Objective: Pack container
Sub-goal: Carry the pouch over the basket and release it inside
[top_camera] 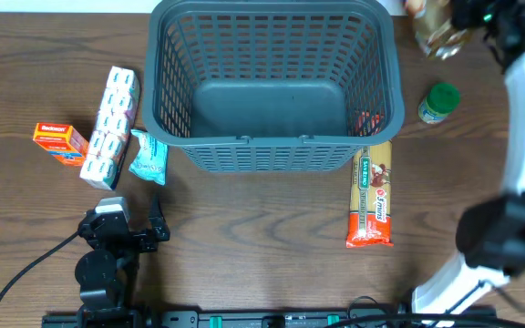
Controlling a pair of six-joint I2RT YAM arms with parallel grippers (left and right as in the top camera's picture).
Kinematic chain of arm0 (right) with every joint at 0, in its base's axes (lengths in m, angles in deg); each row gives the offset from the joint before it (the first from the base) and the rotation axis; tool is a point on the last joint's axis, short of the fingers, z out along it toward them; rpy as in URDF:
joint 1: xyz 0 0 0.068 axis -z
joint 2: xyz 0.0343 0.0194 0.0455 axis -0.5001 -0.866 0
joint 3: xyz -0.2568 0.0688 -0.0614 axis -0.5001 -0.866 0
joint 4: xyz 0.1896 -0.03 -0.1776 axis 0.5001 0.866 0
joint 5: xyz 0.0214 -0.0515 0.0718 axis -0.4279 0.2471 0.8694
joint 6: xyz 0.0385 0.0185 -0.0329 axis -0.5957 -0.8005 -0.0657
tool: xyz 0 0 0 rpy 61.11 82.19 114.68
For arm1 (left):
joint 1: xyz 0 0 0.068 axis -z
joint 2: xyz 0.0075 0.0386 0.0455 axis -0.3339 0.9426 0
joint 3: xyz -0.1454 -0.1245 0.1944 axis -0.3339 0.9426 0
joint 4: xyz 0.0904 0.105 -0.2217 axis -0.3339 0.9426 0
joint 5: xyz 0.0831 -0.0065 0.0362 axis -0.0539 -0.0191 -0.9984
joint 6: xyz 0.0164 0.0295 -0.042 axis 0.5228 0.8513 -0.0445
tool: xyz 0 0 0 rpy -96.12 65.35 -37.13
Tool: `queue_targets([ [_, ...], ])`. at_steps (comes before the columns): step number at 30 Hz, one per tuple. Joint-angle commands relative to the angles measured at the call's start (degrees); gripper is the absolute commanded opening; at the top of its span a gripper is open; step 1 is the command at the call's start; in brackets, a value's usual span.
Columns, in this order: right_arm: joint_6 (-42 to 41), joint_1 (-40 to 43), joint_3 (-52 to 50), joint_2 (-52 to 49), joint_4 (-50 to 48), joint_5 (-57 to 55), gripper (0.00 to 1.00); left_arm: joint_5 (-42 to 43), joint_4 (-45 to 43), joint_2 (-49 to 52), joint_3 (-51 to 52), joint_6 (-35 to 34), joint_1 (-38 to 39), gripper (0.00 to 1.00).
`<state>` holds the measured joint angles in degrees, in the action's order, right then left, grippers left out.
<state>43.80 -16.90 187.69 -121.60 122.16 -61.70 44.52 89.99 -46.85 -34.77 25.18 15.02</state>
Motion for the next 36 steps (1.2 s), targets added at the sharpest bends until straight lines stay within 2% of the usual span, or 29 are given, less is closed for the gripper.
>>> queue_targets([
  [1, -7.37, -1.07, 2.43, 10.84, -1.99, 2.67, 0.01, -0.26, 0.37, -0.35, 1.27, 0.76, -0.33, 0.98],
  [7, -18.23, -5.2, 2.43, 20.74, -3.3, 2.64, 0.01, -0.26, 0.37, -0.35, 1.27, 0.76, -0.33, 0.98],
  [11, -27.56, -8.81, 2.43, 23.98, -1.07, 1.36, 0.01, -0.26, 0.37, -0.35, 1.27, 0.76, -0.33, 0.99],
  [20, -47.98, -23.69, 2.4, 22.88, 22.12, -25.57, 0.01, -0.26, 0.37, -0.35, 1.27, 0.76, -0.33, 0.98],
  [28, -49.48, -32.76, 2.4, 17.77, 25.62, -32.96, 0.01, -0.26, 0.37, -0.35, 1.27, 0.76, -0.33, 0.99],
  [36, -50.36, -34.12, 2.4, 15.91, 26.88, -33.33, 0.01, -0.26, 0.37, -0.35, 1.27, 0.76, -0.33, 0.98],
])
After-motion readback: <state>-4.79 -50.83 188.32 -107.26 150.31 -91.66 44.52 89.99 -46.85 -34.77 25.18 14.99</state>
